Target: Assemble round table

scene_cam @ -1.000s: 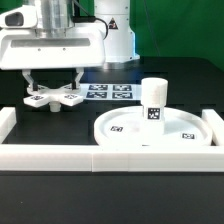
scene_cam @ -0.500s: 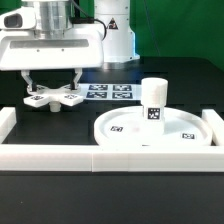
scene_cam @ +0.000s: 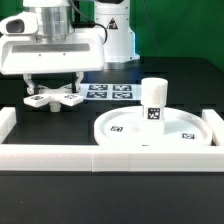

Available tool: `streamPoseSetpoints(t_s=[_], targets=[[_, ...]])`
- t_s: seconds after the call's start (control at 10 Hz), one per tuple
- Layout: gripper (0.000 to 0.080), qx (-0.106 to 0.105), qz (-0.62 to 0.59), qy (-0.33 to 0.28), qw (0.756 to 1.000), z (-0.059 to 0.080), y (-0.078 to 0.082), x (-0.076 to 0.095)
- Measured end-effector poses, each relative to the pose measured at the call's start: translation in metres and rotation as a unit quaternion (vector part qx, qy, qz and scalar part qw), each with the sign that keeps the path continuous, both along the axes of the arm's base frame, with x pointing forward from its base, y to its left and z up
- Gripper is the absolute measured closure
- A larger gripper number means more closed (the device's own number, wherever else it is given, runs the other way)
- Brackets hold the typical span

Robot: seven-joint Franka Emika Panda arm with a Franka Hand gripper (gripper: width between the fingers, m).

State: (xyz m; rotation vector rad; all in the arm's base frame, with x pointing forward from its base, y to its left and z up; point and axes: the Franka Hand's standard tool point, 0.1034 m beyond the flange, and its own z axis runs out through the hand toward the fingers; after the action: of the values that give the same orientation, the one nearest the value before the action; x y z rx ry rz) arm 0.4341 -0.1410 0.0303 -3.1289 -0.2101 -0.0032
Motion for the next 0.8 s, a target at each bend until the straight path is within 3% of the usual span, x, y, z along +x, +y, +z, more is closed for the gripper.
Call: streamPoseSetpoints(t_s=[0.5, 0.6, 0.7, 0.8], targets=[[0.0151, 0.000, 0.000, 0.005, 1.000, -0.0054, 0.0002, -0.0017], [0.0278, 0.000, 0.001, 0.004, 1.000, -0.0049, 0.0000, -0.0006], [0.0278, 0.000, 0.001, 0.003, 1.000, -0.0045, -0.0002, 0.0003], [0.0360, 0.000, 0.001, 0.003, 1.000, -0.0043, -0.0002, 0.0008]])
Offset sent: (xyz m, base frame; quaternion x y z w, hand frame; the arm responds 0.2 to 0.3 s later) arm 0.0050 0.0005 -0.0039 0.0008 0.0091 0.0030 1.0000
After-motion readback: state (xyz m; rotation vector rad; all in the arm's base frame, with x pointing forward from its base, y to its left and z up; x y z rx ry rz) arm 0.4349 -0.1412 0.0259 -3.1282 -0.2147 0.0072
